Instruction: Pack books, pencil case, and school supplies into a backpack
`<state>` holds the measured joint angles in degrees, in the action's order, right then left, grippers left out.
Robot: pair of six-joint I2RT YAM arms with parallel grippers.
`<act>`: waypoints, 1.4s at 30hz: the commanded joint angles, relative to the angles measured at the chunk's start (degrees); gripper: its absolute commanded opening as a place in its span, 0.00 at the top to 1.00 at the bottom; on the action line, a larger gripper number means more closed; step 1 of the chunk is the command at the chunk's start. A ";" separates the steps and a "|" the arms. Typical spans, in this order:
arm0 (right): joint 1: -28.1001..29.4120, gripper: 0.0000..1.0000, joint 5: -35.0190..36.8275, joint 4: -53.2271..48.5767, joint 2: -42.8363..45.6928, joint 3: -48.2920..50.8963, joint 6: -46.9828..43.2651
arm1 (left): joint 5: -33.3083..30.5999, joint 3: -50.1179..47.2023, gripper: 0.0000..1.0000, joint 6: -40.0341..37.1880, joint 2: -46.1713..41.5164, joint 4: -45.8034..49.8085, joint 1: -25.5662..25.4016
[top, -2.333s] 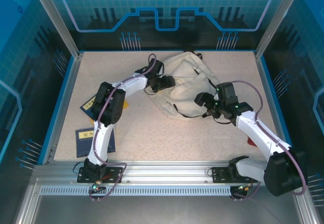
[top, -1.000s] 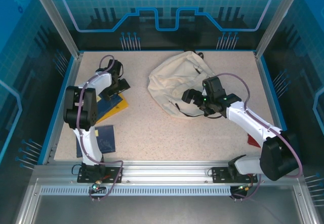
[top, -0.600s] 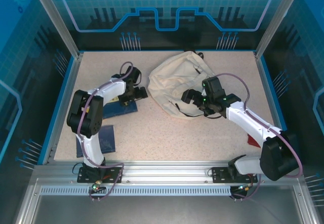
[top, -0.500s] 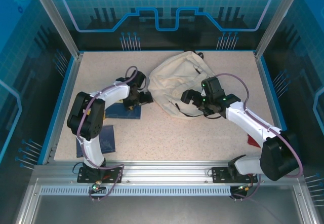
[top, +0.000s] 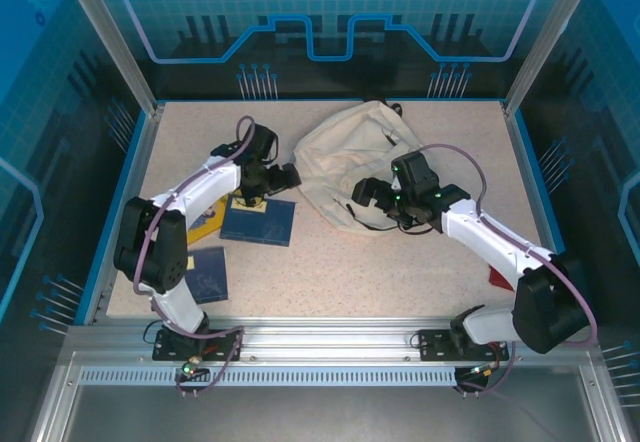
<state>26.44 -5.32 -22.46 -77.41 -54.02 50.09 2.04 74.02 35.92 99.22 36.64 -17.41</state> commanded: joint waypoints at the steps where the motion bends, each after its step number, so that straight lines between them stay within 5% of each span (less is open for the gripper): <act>1: 1.14 0.01 0.14 -0.17 -1.08 -1.84 0.17 | -1.82 1.16 0.08 -1.56 3.43 -0.08 0.61; 14: 1.42 0.01 1.90 -2.36 -0.85 -2.79 -1.13 | 7.86 -2.81 0.16 -1.08 9.53 -3.38 -1.92; 19: 4.63 0.02 10.41 -6.61 -1.10 -5.38 -2.21 | 12.91 -9.23 0.16 2.52 6.80 -5.52 -6.90; 25: 8.14 0.04 15.32 -9.26 -3.39 -7.98 -3.18 | 16.23 -18.17 0.35 5.91 -0.34 -7.60 -12.07; 32: 12.54 0.19 12.04 -9.32 -10.00 -12.80 -9.67 | 9.38 -18.19 0.41 4.64 -10.95 2.89 -12.27; 36: 17.10 0.25 12.80 -11.09 -15.92 -17.60 -13.22 | 3.86 -20.53 0.30 8.63 -17.13 7.28 -12.07; 42: 20.78 0.41 4.93 -13.95 -29.13 -27.80 -20.09 | -0.87 -26.73 0.26 13.51 -24.33 9.75 -10.18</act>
<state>45.98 4.29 -33.12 -101.71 -77.67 35.35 5.26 50.11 45.78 77.08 41.89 -29.10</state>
